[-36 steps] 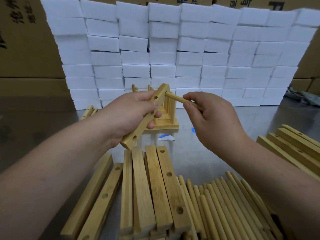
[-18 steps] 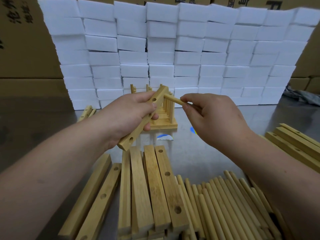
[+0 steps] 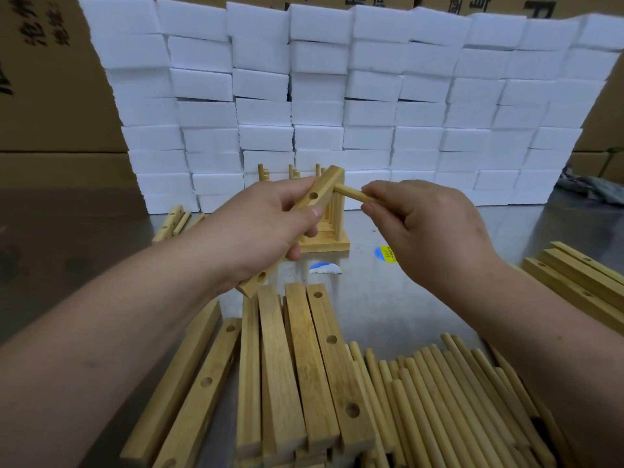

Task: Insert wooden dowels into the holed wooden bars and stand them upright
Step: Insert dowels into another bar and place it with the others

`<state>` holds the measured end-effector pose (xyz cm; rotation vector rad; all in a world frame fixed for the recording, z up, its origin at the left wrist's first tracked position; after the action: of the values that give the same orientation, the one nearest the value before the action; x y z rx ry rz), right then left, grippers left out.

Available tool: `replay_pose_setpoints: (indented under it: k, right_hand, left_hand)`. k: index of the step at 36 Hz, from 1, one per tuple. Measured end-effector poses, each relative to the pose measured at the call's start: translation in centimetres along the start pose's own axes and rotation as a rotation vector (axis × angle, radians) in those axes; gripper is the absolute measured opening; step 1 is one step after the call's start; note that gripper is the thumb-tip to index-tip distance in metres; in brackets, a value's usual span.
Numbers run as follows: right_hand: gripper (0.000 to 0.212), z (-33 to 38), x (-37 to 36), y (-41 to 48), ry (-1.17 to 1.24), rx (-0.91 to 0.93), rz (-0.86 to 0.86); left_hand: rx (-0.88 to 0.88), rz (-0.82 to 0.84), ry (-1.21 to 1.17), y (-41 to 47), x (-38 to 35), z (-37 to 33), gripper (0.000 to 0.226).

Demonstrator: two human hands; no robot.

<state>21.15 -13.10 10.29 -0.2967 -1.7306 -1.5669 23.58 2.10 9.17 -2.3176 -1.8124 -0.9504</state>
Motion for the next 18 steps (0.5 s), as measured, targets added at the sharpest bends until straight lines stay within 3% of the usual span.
replay_pose_setpoints:
  k: [12, 18]
  right_hand:
    - [0.016, -1.1, -1.3, -0.5, 0.396, -0.215, 0.033]
    - [0.029, -1.3, -1.6, -0.4, 0.577, -0.297, 0.055]
  left_hand:
    - [-0.025, -0.020, 0.028, -0.3, -0.4, -0.1, 0.037]
    - [-0.032, -0.023, 0.022, -0.4, -0.3, -0.2, 0.039]
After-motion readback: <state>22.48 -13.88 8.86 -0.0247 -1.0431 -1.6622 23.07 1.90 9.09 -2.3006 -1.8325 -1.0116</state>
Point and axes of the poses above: each hand's wrist, its own y-axis towards the middle knuckle, its own x-axis out of the back of the hand, z = x × y, the point moved 6 cm from there along y, towards the middle knuckle, and after that the axes turned 6 degrees about -y, right-handed, at the moved point
